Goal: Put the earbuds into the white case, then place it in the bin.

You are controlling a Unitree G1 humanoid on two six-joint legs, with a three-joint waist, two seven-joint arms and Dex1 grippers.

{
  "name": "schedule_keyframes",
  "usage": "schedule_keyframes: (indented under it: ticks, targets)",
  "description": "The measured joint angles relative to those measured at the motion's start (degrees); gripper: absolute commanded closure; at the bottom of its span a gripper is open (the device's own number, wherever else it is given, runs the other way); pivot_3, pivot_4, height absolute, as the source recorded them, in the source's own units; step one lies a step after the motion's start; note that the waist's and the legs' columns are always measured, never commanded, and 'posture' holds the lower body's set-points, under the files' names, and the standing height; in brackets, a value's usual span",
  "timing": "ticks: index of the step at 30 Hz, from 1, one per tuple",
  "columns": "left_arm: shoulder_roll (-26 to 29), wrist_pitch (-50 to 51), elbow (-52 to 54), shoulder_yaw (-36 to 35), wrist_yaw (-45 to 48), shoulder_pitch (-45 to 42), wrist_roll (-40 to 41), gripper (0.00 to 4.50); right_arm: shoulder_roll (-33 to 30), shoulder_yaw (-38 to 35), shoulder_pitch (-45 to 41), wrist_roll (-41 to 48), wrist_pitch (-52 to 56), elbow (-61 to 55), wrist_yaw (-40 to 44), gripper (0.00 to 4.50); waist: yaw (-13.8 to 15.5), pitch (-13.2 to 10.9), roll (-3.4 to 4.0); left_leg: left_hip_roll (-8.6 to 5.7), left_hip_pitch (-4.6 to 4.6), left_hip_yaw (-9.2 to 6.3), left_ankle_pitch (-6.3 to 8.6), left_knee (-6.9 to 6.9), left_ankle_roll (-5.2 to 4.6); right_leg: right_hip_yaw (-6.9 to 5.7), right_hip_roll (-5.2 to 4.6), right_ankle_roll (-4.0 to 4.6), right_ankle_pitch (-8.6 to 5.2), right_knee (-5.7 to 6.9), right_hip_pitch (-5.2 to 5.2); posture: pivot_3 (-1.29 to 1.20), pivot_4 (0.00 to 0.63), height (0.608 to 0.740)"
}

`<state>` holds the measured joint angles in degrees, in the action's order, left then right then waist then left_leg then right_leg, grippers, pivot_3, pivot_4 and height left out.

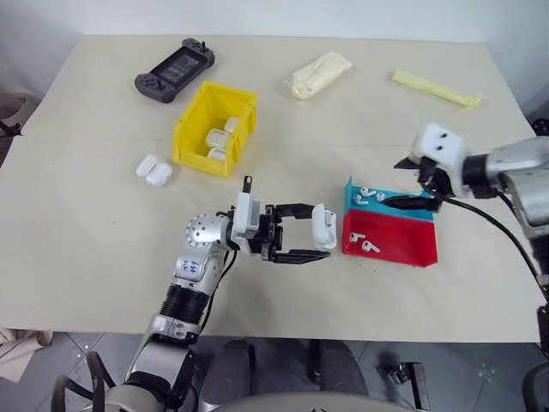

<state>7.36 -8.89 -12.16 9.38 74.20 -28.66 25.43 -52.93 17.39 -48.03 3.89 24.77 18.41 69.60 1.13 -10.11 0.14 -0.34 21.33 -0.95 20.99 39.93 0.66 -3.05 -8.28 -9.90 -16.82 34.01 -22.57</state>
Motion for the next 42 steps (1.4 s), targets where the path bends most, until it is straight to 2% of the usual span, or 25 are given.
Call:
schedule_keyframes:
  ticks: [8,11,14,27,34,42]
  targets:
    - [0.1,0.0,0.4,0.1,-2.0,0.3,-0.2,1.7,3.9,3.9,-7.2,-7.6,-7.0,12.8,3.1,0.04,-0.2,0.0,0.01,0.01,-0.02,0.02,-0.01,0.06,0.02,0.01,0.0,-0.03,0.02,0.05,0.01,0.0,0.15,0.74]
    - [0.1,0.0,0.9,0.2,-2.5,1.1,-0.2,1.7,5.1,4.9,-7.6,-9.7,-9.7,15.6,4.0,0.66,-0.4,0.0,0.01,0.01,-0.01,0.02,-0.01,0.05,0.02,0.0,0.0,-0.03,0.02,0.04,0.01,0.0,0.15,0.74]
    - [0.2,0.0,1.0,0.2,-3.1,1.8,-0.2,1.7,6.0,5.0,-8.0,-10.9,-11.7,17.7,4.8,1.64,-0.7,0.0,0.01,0.01,-0.01,0.01,-0.01,0.06,0.03,0.0,0.0,-0.03,0.02,0.06,0.02,0.0,0.15,0.74]
    - [0.5,0.0,2.6,0.2,-4.1,1.9,-0.2,1.7,8.8,4.8,-10.9,-14.6,-16.6,22.8,5.9,1.64,-1.4,0.0,0.02,0.02,-0.05,0.0,-0.03,0.07,0.05,0.0,0.0,-0.03,0.02,0.09,0.04,0.0,0.15,0.74]
    - [0.7,0.0,2.7,0.2,-4.6,2.0,-0.2,1.7,9.3,4.8,-11.5,-15.6,-18.3,24.7,7.1,3.87,-1.4,0.0,0.02,0.02,-0.06,0.0,-0.03,0.08,0.05,0.0,0.0,-0.03,0.02,0.1,0.05,0.0,0.15,0.74]
    - [0.8,0.0,2.9,0.2,-4.8,2.0,-0.2,1.7,9.5,4.7,-11.7,-16.3,-18.5,24.8,7.6,3.87,-1.4,0.0,0.02,0.02,-0.07,0.0,-0.03,0.08,0.05,0.0,0.0,-0.03,0.02,0.1,0.06,0.0,0.15,0.74]
